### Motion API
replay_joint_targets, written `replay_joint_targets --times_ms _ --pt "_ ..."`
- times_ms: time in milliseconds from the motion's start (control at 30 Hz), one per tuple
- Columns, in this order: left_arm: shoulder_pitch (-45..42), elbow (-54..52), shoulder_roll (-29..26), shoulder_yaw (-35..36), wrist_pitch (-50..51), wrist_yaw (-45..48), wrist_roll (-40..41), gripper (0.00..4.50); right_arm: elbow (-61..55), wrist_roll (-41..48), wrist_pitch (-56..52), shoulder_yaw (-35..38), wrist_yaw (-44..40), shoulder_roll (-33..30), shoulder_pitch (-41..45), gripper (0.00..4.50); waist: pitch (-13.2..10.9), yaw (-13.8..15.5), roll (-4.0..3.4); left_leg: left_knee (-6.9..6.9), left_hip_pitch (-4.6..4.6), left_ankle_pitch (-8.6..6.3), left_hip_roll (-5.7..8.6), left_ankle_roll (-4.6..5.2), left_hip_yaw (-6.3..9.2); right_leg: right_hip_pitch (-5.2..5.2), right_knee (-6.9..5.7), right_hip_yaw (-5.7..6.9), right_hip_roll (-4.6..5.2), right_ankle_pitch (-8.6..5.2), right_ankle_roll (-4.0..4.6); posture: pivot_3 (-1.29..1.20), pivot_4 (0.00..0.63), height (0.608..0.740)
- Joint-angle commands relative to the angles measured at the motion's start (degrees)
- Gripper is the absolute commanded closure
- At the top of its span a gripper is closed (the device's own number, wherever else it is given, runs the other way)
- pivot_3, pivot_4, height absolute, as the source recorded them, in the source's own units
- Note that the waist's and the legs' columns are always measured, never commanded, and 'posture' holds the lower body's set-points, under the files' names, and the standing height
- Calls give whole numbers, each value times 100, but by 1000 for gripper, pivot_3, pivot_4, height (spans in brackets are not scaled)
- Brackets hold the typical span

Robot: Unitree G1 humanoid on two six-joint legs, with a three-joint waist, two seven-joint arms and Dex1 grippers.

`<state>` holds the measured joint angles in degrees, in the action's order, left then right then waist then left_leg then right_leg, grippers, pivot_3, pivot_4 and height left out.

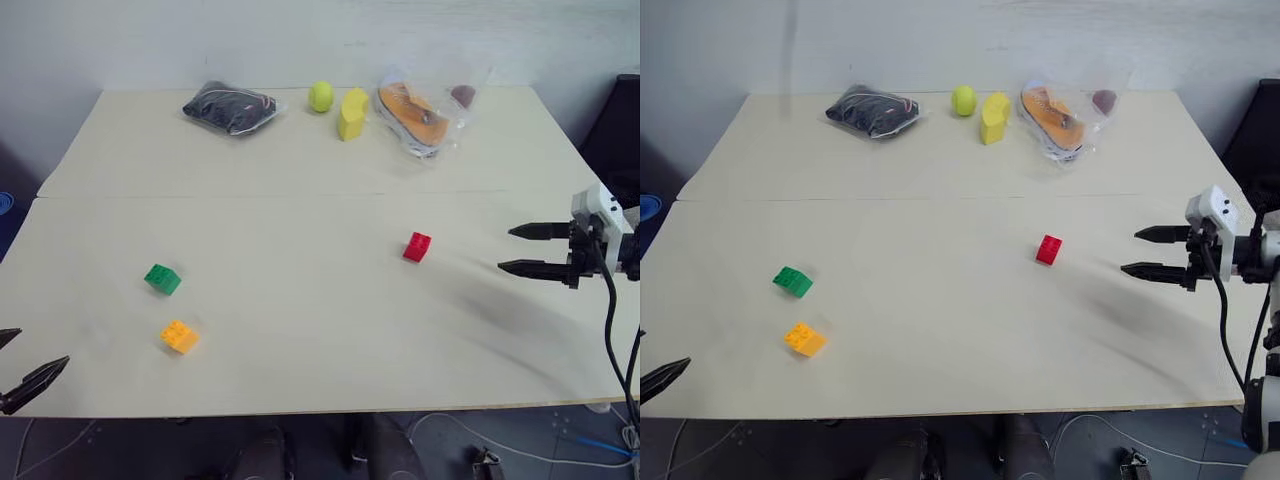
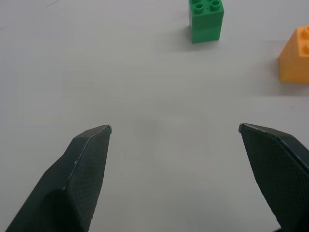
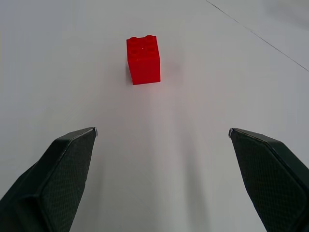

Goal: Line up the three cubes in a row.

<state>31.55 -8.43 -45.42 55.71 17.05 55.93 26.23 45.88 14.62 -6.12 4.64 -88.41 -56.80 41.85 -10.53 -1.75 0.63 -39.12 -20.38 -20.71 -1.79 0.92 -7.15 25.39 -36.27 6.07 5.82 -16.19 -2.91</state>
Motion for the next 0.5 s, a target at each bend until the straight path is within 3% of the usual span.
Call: replay_joint_targets --times_ms 33,500 --pt "-52 59 27 106 -237 -184 -128 32 -83 54 41 69 -234 -48 -1 0 0 -4 0 0 0 0 0 0 0 0 0 0 0 0 0 0 150 740" --pt "-75 85 17 37 -271 -263 -168 32 -289 117 4 180 -44 -38 -140 0 0 -6 -1 0 0 -1 -1 -1 -1 0 -1 1 -1 0 0 0 150 740"
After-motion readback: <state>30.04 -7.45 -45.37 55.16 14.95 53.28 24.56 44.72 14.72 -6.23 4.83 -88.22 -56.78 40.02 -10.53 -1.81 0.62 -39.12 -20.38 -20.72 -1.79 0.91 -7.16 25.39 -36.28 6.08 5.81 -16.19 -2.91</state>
